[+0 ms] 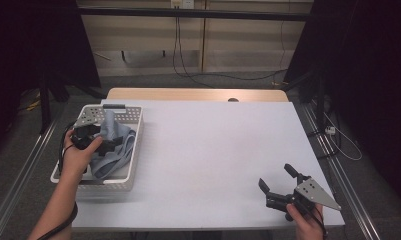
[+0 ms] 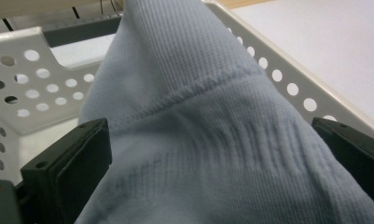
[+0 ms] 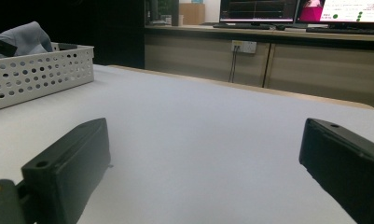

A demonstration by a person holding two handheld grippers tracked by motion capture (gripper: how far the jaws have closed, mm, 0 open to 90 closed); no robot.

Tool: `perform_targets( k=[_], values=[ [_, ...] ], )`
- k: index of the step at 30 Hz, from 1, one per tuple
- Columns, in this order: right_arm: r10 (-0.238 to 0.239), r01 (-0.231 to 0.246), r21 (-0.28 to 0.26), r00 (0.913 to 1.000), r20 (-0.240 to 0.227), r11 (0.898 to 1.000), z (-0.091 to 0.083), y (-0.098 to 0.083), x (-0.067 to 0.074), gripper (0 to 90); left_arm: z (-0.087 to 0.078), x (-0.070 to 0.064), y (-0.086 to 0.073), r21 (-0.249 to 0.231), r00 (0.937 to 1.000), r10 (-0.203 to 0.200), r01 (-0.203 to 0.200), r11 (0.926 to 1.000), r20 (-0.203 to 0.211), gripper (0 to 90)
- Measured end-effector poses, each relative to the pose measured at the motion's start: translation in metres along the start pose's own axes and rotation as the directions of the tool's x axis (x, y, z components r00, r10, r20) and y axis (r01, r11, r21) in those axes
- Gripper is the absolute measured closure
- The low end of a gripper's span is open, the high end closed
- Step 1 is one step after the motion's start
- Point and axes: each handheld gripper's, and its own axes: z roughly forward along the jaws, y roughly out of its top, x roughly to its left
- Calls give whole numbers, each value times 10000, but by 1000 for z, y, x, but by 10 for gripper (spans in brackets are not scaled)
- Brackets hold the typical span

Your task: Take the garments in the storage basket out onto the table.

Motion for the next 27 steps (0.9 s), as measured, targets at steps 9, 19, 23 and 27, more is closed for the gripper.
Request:
perform_targets(
  k=[9,19,23,27],
  values=[
    [-9,9,29,10000,-15,10000,0,0,0,13,5,-11,7,216,9990,394,-389,9990,-201,24],
    [-36,36,67,10000,-41,10000,1,0,0,13,8,-20,13,252,9988,458,-453,9987,-198,36],
    [-48,48,58,9999,-96,10000,1,0,1,13,9,-23,14,230,9984,519,-514,9984,-202,36],
    [-51,51,70,9999,-88,10000,1,0,2,13,10,-18,10,356,9972,478,-458,9983,-584,39]
  ],
)
